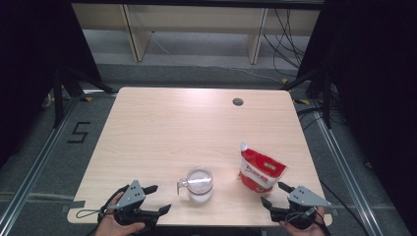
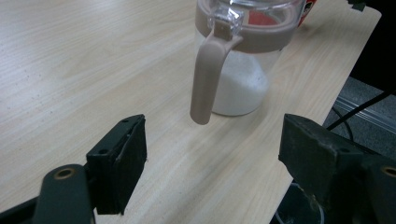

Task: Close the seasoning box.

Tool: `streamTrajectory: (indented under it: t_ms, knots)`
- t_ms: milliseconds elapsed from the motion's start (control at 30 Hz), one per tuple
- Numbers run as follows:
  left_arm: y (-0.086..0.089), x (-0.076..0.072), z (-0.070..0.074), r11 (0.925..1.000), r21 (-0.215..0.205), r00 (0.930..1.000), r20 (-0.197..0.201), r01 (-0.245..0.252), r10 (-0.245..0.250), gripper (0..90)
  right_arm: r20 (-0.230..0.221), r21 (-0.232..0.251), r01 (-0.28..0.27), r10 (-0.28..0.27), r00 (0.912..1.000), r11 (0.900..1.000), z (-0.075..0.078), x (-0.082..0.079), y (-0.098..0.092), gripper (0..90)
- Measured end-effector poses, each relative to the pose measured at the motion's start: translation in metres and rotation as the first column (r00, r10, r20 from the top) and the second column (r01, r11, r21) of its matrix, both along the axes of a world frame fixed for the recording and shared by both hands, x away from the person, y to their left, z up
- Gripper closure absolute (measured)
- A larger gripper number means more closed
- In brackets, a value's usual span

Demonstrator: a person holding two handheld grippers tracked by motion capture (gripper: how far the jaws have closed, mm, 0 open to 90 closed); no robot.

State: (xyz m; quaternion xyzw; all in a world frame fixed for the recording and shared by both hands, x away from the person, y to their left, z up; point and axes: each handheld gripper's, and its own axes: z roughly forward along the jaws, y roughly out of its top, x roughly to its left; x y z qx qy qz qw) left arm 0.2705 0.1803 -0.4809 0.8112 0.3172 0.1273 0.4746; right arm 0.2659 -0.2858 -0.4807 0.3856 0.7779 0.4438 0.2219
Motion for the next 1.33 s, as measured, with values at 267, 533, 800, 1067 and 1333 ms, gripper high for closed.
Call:
streamTrajectory:
  t_ms: [267,533,800,1067,1333]
  knots:
    - [-0.003,-0.003,-0.009,0.9998,0.022,0.9997,-0.023,0.001,-0.001,22.7,-0.001,0.001,0.0,0.0,1.0,1.0,0.0,0.0,0.0,21.4]
    - [-0.003,-0.003,-0.013,0.9996,0.026,0.9996,-0.027,-0.007,0.007,21.5,-0.005,0.0,0.005,-0.005,1.0,1.0,0.0,-0.001,0.001,20.9]
    - [-0.002,-0.003,-0.013,0.9988,0.048,0.9996,-0.028,-0.002,0.003,21.5,0.004,-0.009,-0.004,0.004,1.0,1.0,-0.001,0.0,0.001,20.9]
    - [-0.002,-0.002,-0.014,0.9991,0.043,0.9997,-0.023,-0.003,0.004,21.5,-0.002,-0.008,-0.004,0.004,1.0,1.0,-0.001,0.0,0.001,20.8]
    - [-0.003,-0.002,-0.014,0.9997,0.022,0.9996,-0.026,-0.011,0.012,21.5,0.001,-0.009,-0.006,0.006,1.0,1.0,-0.001,0.0,0.001,20.8]
